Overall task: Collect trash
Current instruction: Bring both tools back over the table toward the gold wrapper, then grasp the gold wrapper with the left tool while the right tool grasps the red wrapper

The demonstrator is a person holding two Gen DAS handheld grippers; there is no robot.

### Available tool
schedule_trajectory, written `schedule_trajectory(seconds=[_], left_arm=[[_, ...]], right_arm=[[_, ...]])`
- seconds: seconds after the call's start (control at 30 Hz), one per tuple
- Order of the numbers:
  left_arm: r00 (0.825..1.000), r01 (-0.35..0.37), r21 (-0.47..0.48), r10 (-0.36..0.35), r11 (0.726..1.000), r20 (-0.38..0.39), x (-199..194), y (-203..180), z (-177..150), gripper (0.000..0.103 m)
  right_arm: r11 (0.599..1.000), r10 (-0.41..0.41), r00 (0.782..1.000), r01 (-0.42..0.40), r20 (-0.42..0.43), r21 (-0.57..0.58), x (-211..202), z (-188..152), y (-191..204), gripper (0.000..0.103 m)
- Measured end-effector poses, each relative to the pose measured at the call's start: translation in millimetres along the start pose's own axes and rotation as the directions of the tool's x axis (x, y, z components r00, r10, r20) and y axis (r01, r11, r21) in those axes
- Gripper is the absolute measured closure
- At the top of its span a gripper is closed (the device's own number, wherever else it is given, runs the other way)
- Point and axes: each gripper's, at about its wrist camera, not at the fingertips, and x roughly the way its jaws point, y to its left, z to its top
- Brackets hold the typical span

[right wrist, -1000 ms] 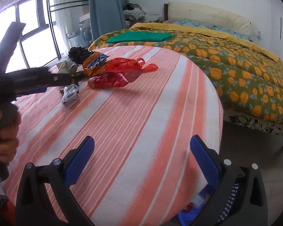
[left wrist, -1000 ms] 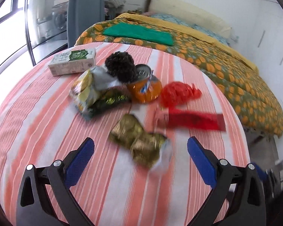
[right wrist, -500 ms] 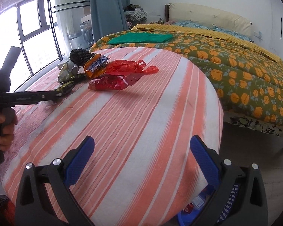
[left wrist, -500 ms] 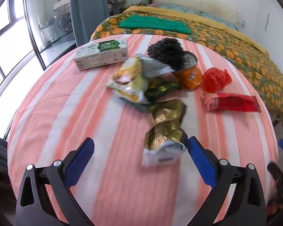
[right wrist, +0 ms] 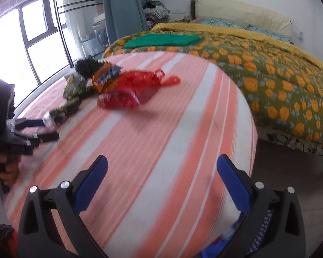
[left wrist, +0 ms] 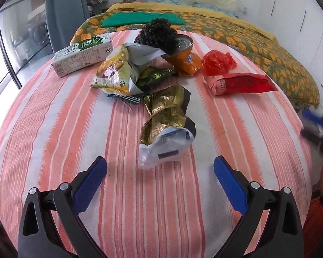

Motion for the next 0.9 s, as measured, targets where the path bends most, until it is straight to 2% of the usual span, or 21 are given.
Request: schedule_trajectory(seconds=[0.1, 0.13, 0.17, 0.23, 0.37, 0.43, 0.47, 0.5, 0.53, 0.63, 0.67, 0.8, 0.9], left_arm=[[0.999, -0.036, 0.022, 0.036, 0.999, -0.010, 3, -5, 0, 0.005], [0.999, -0.038, 0.020, 0.039, 0.999, -0.010, 4, -6, 0, 0.005], [0.999, -0.037, 0.017, 0.037, 0.999, -0.010, 4, -5, 0, 0.005], [0.999, -0.034, 0.015, 0.034, 0.999, -0.009, 3, -5, 0, 0.005], [1.000, -0.030, 0.010, 0.030, 1.000, -0.008, 3, -4, -1, 0.005], [1.000, -0.027, 0.008, 0.027, 1.000, -0.008, 2, -4, -1, 0.005], [1.000, -0.027, 0.006, 0.027, 1.000, -0.007, 2, -4, -1, 0.005], [1.000, -0.025, 0.005, 0.025, 1.000, -0.007, 2, -4, -1, 0.005], [1.000, -0.023, 0.004, 0.023, 1.000, -0.006, 2, -3, -1, 0.005], [1.000, -0.018, 0.001, 0.018, 1.000, -0.005, 1, -2, -1, 0.005], [1.000, -0.018, 0.001, 0.018, 1.000, -0.004, 1, -2, -1, 0.005], [1.000, -0.019, 0.002, 0.019, 1.000, -0.005, 1, -2, -1, 0.005], [1.000, -0.021, 0.004, 0.021, 1.000, -0.006, 1, -2, -1, 0.005]], right_arm=[[0.996, 0.047, 0.998, -0.049, -0.032, -0.069, 8, 37, 13, 0.005], [0.990, 0.062, 0.995, -0.070, -0.075, -0.118, 19, 54, 22, 0.008], [0.983, 0.064, 0.991, -0.082, -0.114, -0.162, 29, 65, 30, 0.014], [0.967, 0.036, 0.984, -0.078, -0.172, -0.242, 50, 82, 43, 0.024], [0.945, -0.038, 0.970, -0.044, -0.241, -0.323, 86, 99, 57, 0.024], [0.942, -0.041, 0.955, -0.061, -0.295, -0.329, 102, 100, 59, 0.024], [0.940, -0.054, 0.944, -0.062, -0.324, -0.337, 109, 99, 61, 0.029], [0.942, -0.050, 0.937, -0.071, -0.345, -0.329, 112, 97, 60, 0.039], [0.949, -0.023, 0.925, -0.100, -0.379, -0.300, 114, 95, 59, 0.055], [0.959, 0.000, 0.917, -0.114, -0.399, -0.261, 108, 85, 62, 0.072], [0.963, 0.002, 0.915, -0.111, -0.403, -0.247, 105, 82, 63, 0.075], [0.987, 0.063, 0.899, -0.120, -0.433, -0.106, 85, 60, 60, 0.076], [0.987, 0.098, 0.889, -0.146, -0.448, -0.073, 70, 41, 68, 0.076]])
